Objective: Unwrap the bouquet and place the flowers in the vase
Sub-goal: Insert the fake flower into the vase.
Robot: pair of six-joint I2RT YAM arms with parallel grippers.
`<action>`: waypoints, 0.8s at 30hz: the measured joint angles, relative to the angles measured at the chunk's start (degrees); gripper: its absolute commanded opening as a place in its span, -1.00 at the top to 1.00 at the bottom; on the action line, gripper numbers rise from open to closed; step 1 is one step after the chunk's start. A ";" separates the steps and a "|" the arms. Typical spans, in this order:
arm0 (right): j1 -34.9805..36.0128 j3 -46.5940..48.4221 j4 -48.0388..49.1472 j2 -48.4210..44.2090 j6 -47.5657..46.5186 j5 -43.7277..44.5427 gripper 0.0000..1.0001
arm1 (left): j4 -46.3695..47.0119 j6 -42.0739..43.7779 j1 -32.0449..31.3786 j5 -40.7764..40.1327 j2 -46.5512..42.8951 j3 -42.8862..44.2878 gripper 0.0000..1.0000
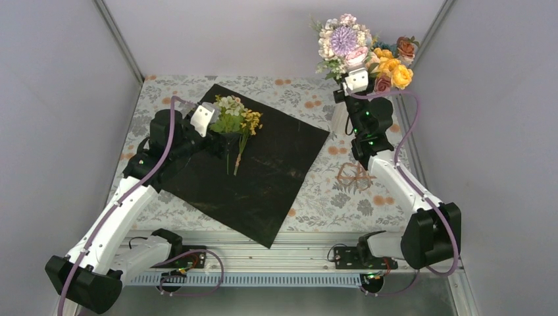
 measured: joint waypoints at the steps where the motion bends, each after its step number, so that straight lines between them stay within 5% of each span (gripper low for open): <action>1: -0.31 0.00 0.31 0.09 0.26 -0.33 0.92 | -0.04 0.00 0.00 -0.28 0.00 -0.02 -1.00; 24: -5.66 -3.78 7.02 8.83 2.99 -4.11 0.92 | -0.02 0.39 0.00 -2.23 0.04 -0.04 -1.00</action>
